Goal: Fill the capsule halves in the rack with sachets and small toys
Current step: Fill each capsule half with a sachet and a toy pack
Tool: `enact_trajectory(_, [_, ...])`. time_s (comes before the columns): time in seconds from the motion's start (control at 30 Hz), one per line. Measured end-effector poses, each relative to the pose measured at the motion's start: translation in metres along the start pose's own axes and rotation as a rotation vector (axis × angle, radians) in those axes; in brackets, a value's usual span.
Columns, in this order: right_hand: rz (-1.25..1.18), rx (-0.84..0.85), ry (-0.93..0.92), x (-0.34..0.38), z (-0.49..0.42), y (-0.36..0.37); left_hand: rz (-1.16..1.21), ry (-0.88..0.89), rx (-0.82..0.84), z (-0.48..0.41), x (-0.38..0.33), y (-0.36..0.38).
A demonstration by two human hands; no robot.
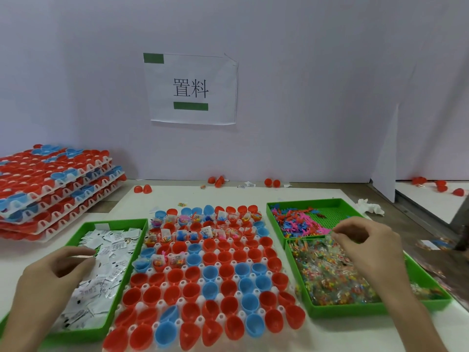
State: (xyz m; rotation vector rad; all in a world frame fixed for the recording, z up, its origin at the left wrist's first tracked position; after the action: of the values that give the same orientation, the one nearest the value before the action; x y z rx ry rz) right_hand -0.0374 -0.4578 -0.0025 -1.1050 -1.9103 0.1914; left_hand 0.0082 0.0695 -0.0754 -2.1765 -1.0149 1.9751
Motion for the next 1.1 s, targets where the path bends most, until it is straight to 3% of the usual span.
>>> enact_trajectory(0.17, [-0.043, -0.001, 0.010, -0.004, -0.001, 0.004, 0.073, 0.026, 0.005, 0.013, -0.016, 0.000])
enact_trajectory(0.33, [-0.077, -0.001, 0.010, -0.004, 0.003, 0.005, 0.317, 0.128, 0.012, 0.062, -0.071, 0.012])
enact_trajectory(0.53, [-0.644, -0.023, 0.071, 0.054, 0.013, 0.010, 0.625, 0.188, 0.126, 0.128, -0.168, 0.079])
enact_trajectory(0.67, [-0.996, 0.053, 0.017, 0.104, 0.040, 0.020, 0.786, 0.067, 0.283, 0.154, -0.197, 0.122])
enact_trajectory(0.8, [-0.892, 0.156, -0.142, 0.123, 0.054, 0.027, 0.805, 0.038, 0.321, 0.171, -0.201, 0.133])
enact_trajectory(1.1, [-0.724, 0.121, -0.161, 0.118, 0.061, 0.034, 0.966, -0.157, 0.400, 0.172, -0.189, 0.133])
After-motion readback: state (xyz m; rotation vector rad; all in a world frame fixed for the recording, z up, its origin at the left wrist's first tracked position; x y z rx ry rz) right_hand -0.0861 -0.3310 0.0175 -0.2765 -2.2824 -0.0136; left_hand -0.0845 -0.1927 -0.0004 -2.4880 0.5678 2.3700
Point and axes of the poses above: each hand's wrist, its own z-axis away from the middle knuckle, its own y-axis out of the palm, x = y × z, the point moved 2 cm from there along -z, towards the middle knuckle, and after that the axes turned 5 degrees about -y, right-handed, at the moved point
